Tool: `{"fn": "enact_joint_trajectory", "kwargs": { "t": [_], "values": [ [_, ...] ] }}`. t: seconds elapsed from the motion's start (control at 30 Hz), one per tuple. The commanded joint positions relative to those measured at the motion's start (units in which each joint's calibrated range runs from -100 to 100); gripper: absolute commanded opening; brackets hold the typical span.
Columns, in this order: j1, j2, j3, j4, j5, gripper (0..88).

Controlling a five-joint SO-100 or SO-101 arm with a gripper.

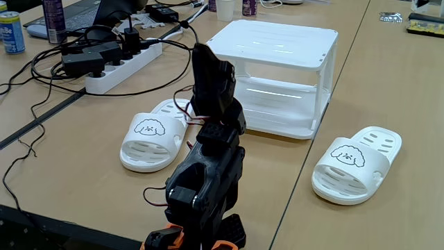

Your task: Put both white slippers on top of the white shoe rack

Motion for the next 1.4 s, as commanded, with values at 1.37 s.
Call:
{"fn": "enact_joint_trajectory", "kwargs": {
  "t": [1.37],
  "values": [
    [7.8,39.4,-90.8,128.4,0.4,0.8]
  ]
}}
